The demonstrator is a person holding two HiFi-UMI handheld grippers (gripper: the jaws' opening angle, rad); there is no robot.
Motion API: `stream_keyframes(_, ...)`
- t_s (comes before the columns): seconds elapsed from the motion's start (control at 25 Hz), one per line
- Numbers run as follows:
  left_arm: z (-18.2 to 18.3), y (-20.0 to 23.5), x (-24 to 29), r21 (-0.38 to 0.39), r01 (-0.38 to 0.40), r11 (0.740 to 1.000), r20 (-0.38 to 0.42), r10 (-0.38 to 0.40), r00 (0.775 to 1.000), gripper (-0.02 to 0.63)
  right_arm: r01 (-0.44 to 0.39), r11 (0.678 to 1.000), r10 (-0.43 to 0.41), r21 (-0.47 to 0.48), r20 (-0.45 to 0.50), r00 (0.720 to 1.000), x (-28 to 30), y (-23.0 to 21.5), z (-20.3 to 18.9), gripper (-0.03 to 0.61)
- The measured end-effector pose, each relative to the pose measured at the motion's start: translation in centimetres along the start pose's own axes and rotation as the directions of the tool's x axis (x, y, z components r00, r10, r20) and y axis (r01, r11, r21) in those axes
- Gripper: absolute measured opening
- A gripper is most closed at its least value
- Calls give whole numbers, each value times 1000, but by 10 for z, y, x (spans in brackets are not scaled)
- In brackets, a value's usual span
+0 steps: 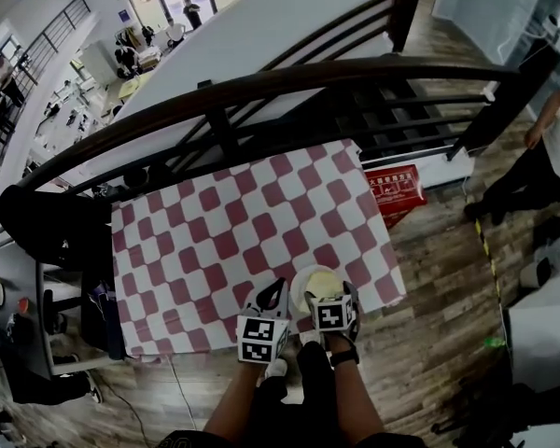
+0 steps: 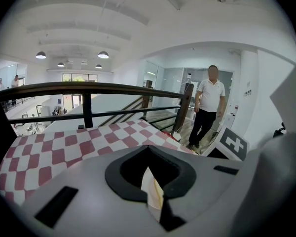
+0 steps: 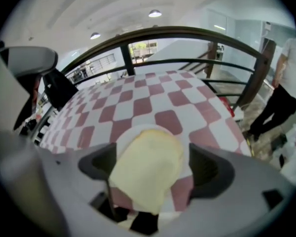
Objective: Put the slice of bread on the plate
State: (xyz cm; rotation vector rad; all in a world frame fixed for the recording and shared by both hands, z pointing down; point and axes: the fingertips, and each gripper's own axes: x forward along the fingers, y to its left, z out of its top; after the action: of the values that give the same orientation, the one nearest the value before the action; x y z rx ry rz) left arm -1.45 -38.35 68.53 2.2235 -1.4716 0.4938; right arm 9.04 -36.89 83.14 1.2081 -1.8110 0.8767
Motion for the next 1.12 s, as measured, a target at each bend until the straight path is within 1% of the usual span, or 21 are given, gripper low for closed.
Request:
stream_keyframes(0.08,10,-4,3,5,11,1000,17,-11,1000,18,15,1000,-15,-2,28,999,-9,-7,9,452)
stream_keyframes(0.2,31,-11,7,22,31,999,54,-32,998,18,54,998,-52,-40,66,996,-26,-17,27,451)
stream_keyframes(0.32,54,-19,6,41,47,998,88,-50,995,18,62,997,-56,-40,141,988,-51,-20,52,451)
stream_keyframes(0.44,81,-30,7,69,74,995,133,-82,988,18,55,998,-49,-17,240,970,-80,-24,84,449)
stream_keyframes(0.52,97,-38,6,74,95,993,158,-106,982,18,46,999,-41,-9,290,956,-97,-25,101,446)
stream_keyframes(0.6,110,-46,1,78,113,990,183,-126,975,18,28,1000,-25,-5,313,949,-109,-24,107,444)
stream_keyframes(0.72,137,-54,-6,120,128,985,238,-153,959,18,1,1000,-9,21,351,936,-126,-21,119,425)
stream_keyframes(0.8,154,-60,-11,142,141,980,268,-176,947,18,5,999,-18,33,388,922,-140,-21,129,382)
stream_keyframes(0.92,170,-65,-18,170,155,973,297,-201,933,18,28,999,-45,43,455,889,-165,-23,146,252)
stream_keyframes(0.96,175,-65,-19,178,152,972,305,-201,931,19,40,998,-56,44,477,877,-173,-23,152,218)
stream_keyframes(1.04,184,-63,-26,205,123,971,328,-187,926,18,97,995,-103,37,507,856,-190,-24,161,157)
stream_keyframes(1.12,194,-61,-35,245,87,966,358,-173,917,18,166,985,-163,43,534,830,-206,-27,166,78)
